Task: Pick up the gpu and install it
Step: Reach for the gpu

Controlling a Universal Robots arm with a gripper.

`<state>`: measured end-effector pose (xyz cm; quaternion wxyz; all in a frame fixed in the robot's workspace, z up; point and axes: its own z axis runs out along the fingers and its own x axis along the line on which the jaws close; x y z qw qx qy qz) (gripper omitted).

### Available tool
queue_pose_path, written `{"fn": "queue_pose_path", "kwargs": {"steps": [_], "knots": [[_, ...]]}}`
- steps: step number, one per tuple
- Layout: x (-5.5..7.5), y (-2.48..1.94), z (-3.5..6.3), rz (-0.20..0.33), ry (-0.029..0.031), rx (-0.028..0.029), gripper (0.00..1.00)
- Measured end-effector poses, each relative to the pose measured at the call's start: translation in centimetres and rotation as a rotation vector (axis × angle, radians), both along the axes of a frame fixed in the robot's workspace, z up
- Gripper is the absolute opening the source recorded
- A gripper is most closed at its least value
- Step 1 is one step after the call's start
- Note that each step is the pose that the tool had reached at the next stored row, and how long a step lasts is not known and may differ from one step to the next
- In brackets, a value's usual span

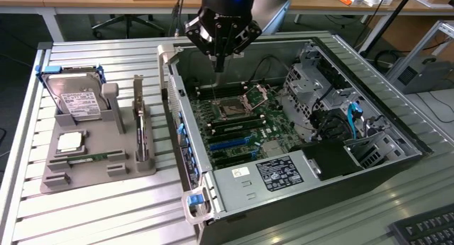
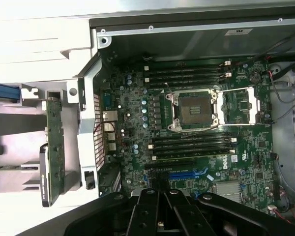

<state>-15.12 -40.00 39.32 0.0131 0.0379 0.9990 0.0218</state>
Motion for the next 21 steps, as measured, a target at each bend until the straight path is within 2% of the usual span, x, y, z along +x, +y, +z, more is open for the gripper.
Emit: {"fn": "queue_pose_path", "kwargs": {"steps": [21], "knots": [[-0.40, -0.04, -0.01, 0.000, 0.0000, 0.0001, 0.11]]}}
